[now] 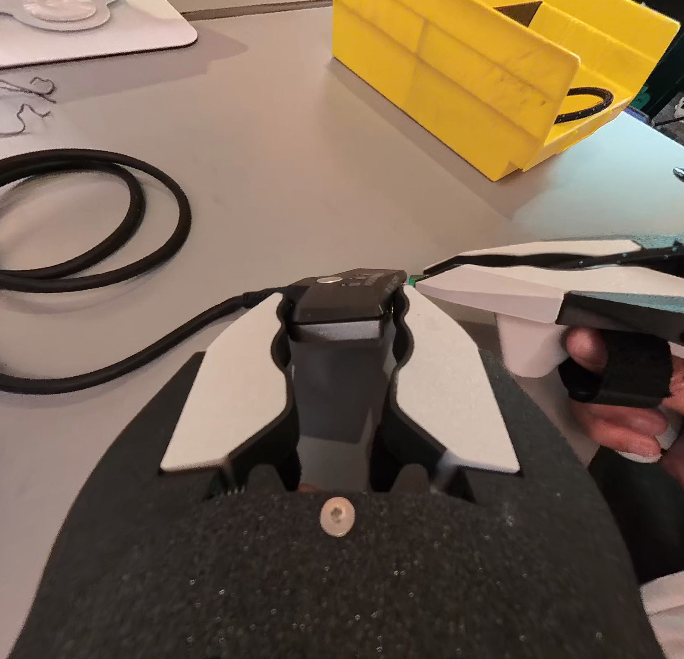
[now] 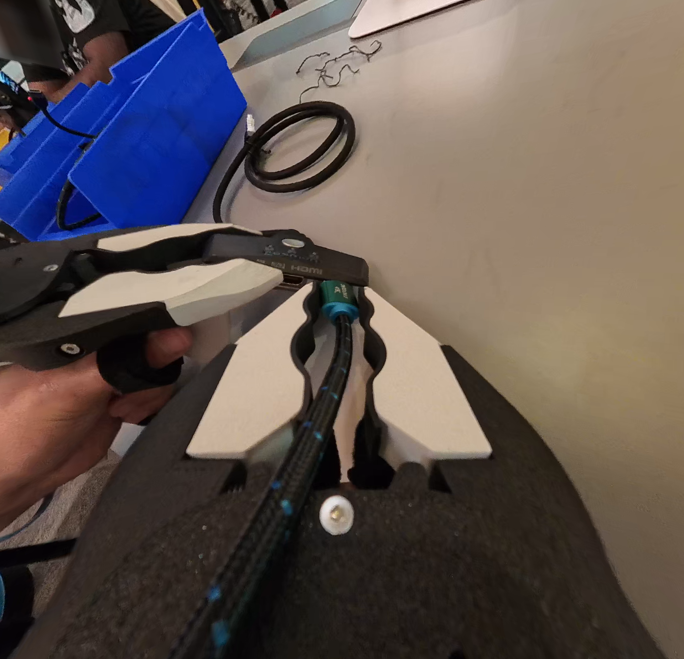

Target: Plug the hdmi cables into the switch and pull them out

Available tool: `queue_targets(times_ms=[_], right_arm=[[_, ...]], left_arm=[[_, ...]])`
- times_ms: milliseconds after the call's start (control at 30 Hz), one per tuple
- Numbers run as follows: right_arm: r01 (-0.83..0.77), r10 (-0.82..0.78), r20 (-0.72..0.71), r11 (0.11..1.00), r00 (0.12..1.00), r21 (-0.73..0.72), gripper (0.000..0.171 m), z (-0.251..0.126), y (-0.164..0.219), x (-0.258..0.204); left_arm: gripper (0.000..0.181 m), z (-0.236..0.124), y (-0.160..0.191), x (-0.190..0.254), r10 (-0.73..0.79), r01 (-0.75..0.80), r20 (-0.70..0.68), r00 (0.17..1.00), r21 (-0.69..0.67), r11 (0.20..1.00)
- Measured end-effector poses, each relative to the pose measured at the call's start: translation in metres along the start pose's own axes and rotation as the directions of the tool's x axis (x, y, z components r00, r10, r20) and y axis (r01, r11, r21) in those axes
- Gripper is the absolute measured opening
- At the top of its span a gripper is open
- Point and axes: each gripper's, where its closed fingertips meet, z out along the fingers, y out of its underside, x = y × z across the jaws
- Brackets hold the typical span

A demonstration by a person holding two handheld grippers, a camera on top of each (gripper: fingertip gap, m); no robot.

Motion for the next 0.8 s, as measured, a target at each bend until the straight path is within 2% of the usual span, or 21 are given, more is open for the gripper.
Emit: queue_targets(times_ms=[633, 667, 700, 733, 767, 800], right_arm=[[-0.022, 0.024, -0.042, 0.999, 0.999, 0.050, 0.018, -0.014, -0.004, 0.010], [-0.016, 0.019, -0.042, 0.998, 0.999, 0.063, 0.014, -0.017, -0.006, 0.010], [0.003, 0.004, -0.062, 0.994, 0.998, 0.112, 0.000, -0.025, -0.015, 0.013], [0.010, -0.002, -0.065, 0.992, 0.998, 0.124, 0.000, -0.034, -0.021, 0.015], [0.021, -0.011, -0.069, 0.989, 0.998, 0.146, 0.000, -0.045, -0.026, 0.018], [0.022, -0.013, -0.059, 0.989, 0.998, 0.149, 0.000, -0.051, -0.027, 0.019]], left_arm=[[0.054, 0.008, -0.005, 0.007, 0.001, -0.001, -0.039, 0.999, -0.005, 1.000], [0.053, 0.008, -0.003, 0.000, 0.002, -0.002, 0.002, 1.000, -0.014, 1.000], [0.053, 0.007, 0.003, -0.035, 0.010, -0.003, 0.173, 0.985, -0.042, 0.999], [0.053, 0.003, 0.003, -0.061, -0.057, 0.066, 0.199, 0.978, -0.038, 0.997], [0.052, -0.004, -0.003, -0.071, -0.197, 0.199, 0.143, 0.970, 0.001, 0.980], [0.052, -0.009, -0.011, -0.060, -0.198, 0.197, 0.083, 0.977, 0.021, 0.980]])
